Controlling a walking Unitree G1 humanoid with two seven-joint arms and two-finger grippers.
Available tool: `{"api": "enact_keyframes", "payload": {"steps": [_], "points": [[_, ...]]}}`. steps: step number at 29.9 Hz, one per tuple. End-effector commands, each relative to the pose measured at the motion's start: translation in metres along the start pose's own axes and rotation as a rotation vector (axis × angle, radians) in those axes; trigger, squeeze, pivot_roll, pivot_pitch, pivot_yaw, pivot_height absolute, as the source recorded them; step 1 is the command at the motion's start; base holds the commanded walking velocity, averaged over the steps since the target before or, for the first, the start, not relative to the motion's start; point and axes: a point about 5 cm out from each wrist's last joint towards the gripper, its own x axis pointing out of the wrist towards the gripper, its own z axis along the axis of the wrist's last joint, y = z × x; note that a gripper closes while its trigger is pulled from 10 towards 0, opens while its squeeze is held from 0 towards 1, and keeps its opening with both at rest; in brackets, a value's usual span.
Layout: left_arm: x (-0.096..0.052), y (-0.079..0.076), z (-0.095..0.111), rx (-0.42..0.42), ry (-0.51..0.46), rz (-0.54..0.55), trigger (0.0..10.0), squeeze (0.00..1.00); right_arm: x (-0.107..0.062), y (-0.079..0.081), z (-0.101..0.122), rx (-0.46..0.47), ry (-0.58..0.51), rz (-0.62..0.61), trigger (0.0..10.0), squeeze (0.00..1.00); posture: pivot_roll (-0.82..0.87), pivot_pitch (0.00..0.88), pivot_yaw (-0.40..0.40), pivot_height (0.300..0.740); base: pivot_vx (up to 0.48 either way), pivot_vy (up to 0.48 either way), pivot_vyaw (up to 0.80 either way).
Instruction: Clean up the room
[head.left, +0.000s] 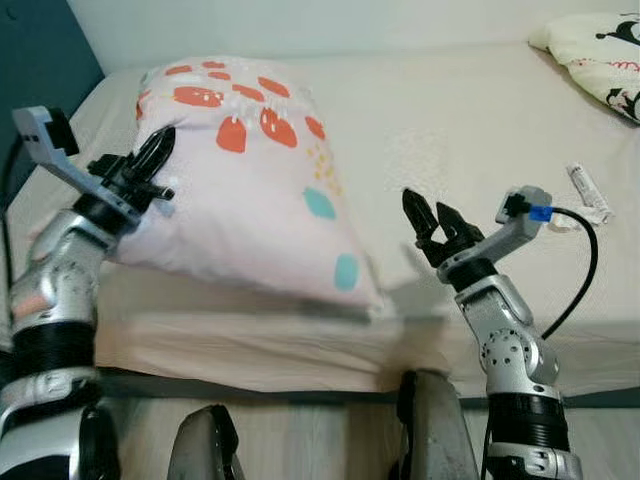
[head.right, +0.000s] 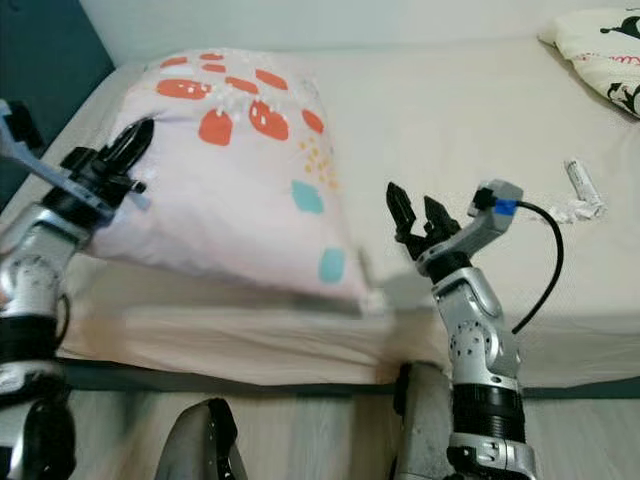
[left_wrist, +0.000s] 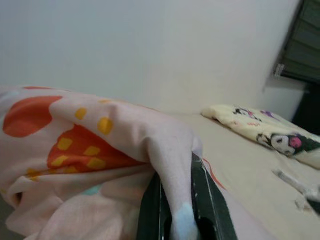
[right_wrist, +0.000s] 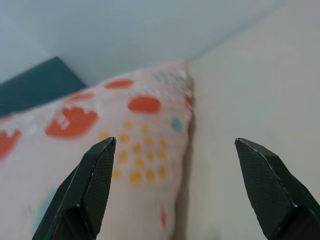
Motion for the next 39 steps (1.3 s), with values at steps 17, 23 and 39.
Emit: {"api": "enact_keyframes", "payload": {"steps": [17, 23, 39], "points": [[-0.01, -0.047, -0.02, -0.194, 0.007, -0.149, 0.0, 0.0, 0.002, -0.007, -0.025, 0.015, 0.116, -0.057, 10.0, 0.0, -0.05, 0.073, 0.068, 0.536, 0.0, 0.0, 0.0], [-0.012, -0.067, -0.035, -0.296, 0.052, -0.246, 0.0, 0.0, -0.003, -0.011, -0.069, 0.101, 0.297, -0.084, 10.0, 0.0, -0.04, 0.086, 0.066, 0.566, 0.0, 0.0, 0.0], [-0.014, -0.071, -0.052, -0.259, 0.163, -0.206, 0.0, 0.0, -0.015, -0.019, -0.121, 0.123, 0.541, -0.181, 10.0, 0.0, -0.01, 0.112, 0.076, 0.625, 0.0, 0.0, 0.0]]}}
